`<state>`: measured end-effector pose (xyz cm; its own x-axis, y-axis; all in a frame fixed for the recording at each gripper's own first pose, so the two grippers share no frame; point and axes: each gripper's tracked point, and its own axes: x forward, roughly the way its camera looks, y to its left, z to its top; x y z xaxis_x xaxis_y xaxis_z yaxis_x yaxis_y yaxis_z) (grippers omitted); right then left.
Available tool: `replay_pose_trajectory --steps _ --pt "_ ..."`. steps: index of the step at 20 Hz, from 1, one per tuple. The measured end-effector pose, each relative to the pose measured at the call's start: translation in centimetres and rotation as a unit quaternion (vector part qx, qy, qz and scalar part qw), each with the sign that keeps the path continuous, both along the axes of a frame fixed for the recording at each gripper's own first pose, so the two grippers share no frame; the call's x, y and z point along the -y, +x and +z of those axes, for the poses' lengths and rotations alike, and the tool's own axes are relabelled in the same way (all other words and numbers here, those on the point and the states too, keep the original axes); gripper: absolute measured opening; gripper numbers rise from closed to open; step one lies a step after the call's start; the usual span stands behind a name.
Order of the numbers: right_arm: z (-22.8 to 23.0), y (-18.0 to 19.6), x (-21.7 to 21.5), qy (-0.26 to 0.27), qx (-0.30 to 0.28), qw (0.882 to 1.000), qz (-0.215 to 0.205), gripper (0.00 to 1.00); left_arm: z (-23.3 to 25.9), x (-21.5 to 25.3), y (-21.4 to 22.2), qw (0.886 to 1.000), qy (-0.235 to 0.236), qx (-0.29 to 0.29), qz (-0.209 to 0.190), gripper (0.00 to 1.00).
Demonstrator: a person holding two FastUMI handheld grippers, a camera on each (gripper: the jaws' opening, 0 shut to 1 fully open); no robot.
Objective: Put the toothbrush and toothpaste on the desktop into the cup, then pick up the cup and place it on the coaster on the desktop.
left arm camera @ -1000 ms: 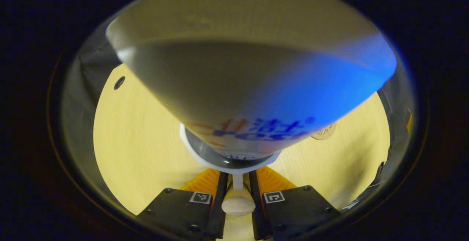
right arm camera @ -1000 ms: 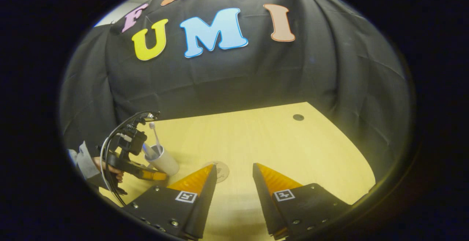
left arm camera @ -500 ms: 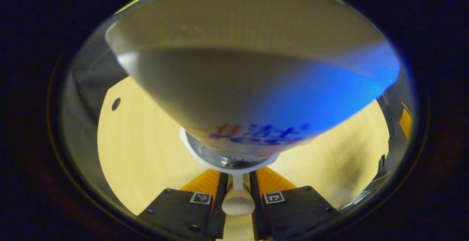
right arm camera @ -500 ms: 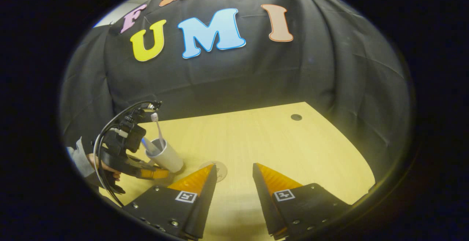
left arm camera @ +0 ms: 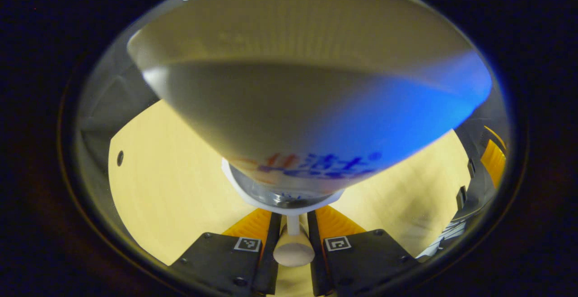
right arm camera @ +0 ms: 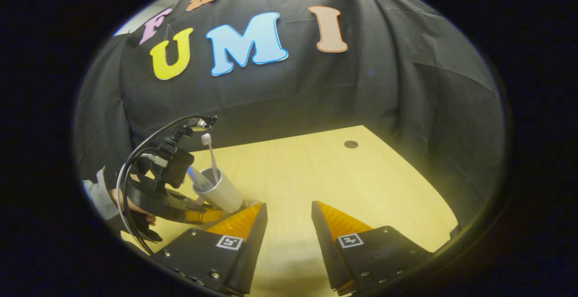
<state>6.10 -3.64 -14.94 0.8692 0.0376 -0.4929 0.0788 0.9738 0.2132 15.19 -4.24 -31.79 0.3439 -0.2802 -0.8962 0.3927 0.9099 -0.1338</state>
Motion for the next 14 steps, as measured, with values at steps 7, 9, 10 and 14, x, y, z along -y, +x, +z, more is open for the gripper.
replay_pose_trajectory --steps 7,9,10,14 --pt "-1.3 -0.6 3.0 0.008 -0.01 1.0 -0.027 0.61 -1.7 2.5 -0.2 1.0 0.006 -0.027 -0.011 0.37" --pt "-1.5 -0.6 3.5 0.012 -0.013 0.999 -0.031 0.61 -2.3 2.6 -0.2 0.999 0.016 -0.034 -0.009 0.37" --pt "-1.6 -0.8 3.8 0.014 -0.013 0.999 -0.033 0.61 -2.6 2.8 -0.3 0.999 0.018 -0.037 -0.008 0.37" --pt "-1.7 -1.0 4.9 0.019 -0.013 0.999 -0.04 0.61 -3.0 2.8 -0.3 0.998 0.036 -0.041 -0.007 0.32"
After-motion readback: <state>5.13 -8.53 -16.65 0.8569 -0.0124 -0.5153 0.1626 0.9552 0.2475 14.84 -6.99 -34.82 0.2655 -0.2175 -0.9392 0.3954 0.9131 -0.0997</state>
